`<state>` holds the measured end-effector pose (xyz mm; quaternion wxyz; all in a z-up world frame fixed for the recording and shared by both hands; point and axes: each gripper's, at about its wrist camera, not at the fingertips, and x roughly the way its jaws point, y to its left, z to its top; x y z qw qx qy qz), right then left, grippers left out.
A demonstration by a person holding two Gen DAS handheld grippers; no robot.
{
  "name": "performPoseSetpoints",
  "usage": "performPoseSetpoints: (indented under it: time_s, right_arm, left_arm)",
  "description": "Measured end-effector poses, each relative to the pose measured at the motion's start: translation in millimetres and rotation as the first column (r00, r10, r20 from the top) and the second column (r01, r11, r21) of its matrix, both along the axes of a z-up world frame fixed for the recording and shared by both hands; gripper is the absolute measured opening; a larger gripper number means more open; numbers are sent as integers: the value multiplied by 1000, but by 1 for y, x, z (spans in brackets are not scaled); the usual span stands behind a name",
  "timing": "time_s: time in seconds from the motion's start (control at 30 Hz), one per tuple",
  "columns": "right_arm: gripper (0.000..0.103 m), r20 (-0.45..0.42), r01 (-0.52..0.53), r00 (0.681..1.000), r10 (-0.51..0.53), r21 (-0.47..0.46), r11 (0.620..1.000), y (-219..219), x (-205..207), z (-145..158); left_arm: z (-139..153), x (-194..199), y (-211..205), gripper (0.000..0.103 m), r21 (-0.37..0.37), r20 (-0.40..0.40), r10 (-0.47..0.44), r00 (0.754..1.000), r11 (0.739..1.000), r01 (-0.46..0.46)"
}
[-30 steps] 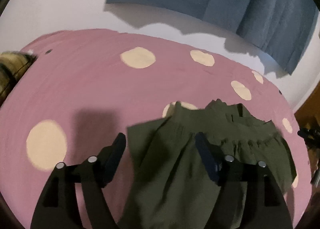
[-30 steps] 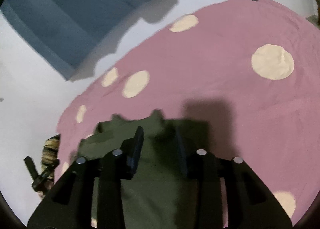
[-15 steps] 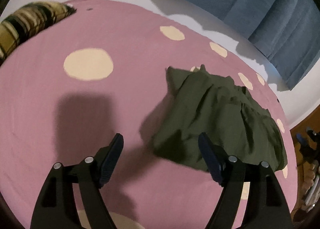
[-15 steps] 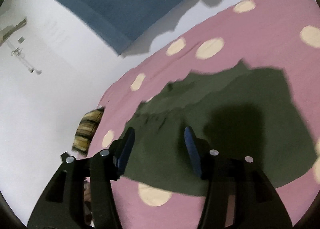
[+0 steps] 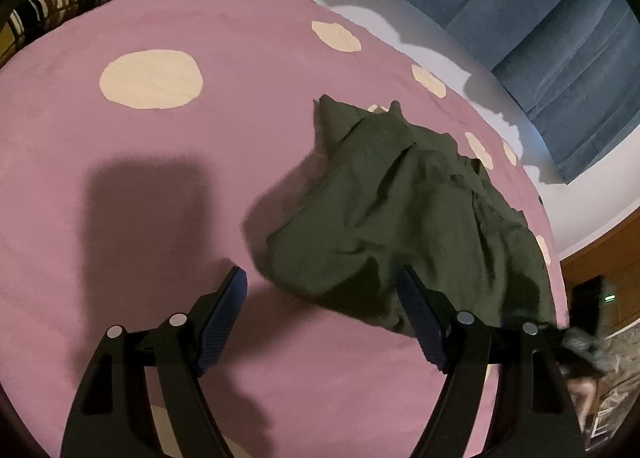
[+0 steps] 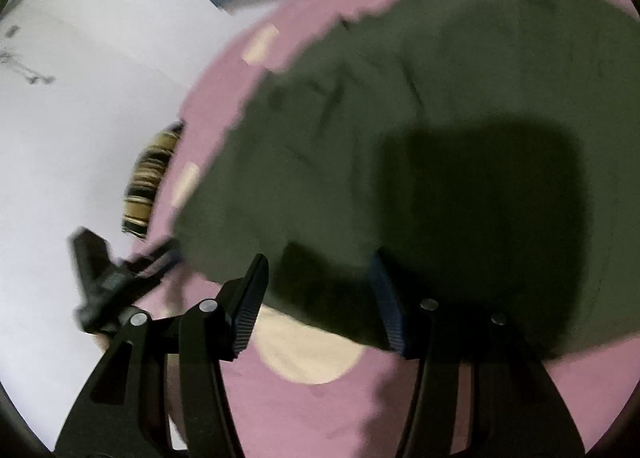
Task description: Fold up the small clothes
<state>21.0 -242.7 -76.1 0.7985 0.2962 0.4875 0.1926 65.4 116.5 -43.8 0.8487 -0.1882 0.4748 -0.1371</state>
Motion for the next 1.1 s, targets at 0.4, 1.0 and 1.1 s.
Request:
performPoseSetpoints:
  time_s: [0.4, 1.0, 1.1]
  right_arm:
    - [49, 37, 9, 999, -10, 26, 1000, -1, -8, 0]
    - [50, 64, 17, 998, -19, 36, 999, -9, -15, -6]
    - [50, 71, 18, 997, -21, 35, 999, -10, -20, -6]
  left_arm:
    - [-13, 19, -5, 77, -56, -55, -12, 998, 998, 9]
    - [-12, 35, -36, 66, -37, -67, 17, 998, 999, -19]
    - [-13, 37, -44, 43, -23, -79, 12, 997, 1000, -14]
